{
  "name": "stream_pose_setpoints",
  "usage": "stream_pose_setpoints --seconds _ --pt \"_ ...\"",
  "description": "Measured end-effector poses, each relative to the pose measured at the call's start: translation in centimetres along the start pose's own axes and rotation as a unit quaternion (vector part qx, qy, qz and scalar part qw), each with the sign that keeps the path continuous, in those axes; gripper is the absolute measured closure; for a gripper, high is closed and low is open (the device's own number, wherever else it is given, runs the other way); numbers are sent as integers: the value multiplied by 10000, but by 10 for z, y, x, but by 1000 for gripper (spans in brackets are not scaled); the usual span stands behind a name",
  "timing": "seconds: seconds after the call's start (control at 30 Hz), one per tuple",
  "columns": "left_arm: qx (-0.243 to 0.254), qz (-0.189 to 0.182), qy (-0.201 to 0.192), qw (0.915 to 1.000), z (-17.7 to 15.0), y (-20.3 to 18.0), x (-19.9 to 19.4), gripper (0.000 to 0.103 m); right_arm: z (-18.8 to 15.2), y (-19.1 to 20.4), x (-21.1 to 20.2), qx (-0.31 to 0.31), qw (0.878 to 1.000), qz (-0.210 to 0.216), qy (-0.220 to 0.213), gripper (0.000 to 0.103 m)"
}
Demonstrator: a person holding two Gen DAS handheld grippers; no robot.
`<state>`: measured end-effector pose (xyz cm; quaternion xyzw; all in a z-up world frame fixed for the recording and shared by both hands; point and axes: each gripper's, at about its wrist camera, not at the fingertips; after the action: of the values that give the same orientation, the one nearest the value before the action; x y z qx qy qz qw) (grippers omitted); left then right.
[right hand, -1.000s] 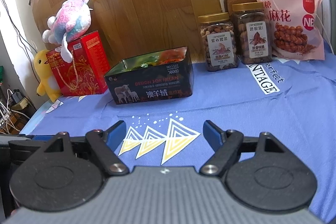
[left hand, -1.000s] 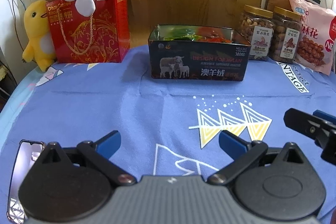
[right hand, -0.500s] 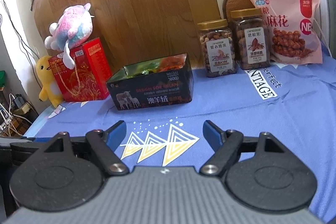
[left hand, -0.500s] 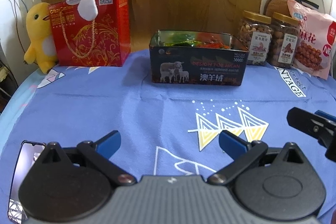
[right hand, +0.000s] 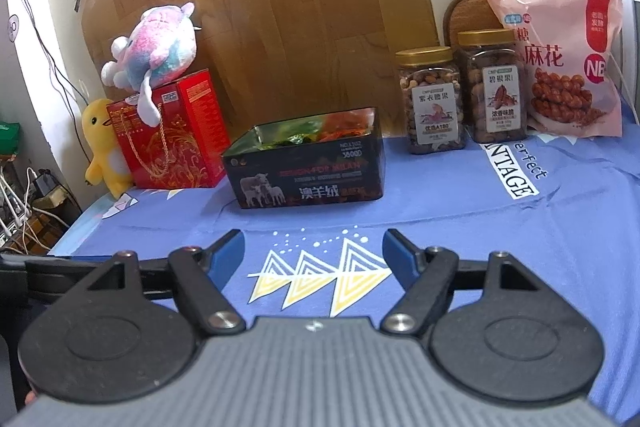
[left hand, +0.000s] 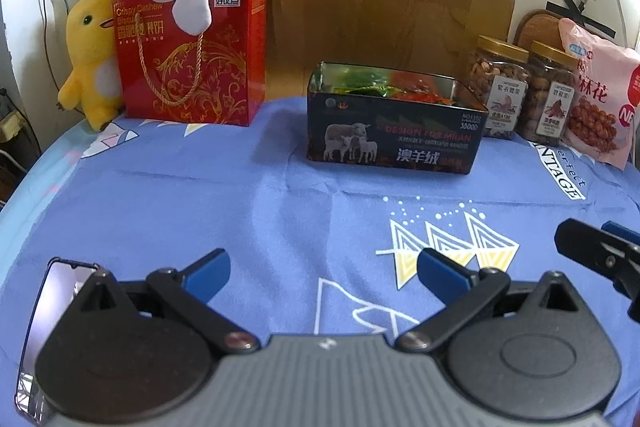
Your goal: Organize snacks
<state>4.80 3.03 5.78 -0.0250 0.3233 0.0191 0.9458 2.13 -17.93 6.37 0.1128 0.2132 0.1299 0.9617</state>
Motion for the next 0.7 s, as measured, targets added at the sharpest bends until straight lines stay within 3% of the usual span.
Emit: stream_pose_setpoints --seconds 0.7 --pt "277 310 101 9991 0 -22 0 0 -4 -18 -7 286 9996 47 -47 25"
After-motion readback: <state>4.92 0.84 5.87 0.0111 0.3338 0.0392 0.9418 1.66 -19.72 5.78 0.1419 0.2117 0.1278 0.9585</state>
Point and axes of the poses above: each gripper's, at about its wrist camera, not at the fingertips, and x roughly the way its jaws point, y to its left, z to its top, and after that the axes turned 4 degrees about -y, right-handed
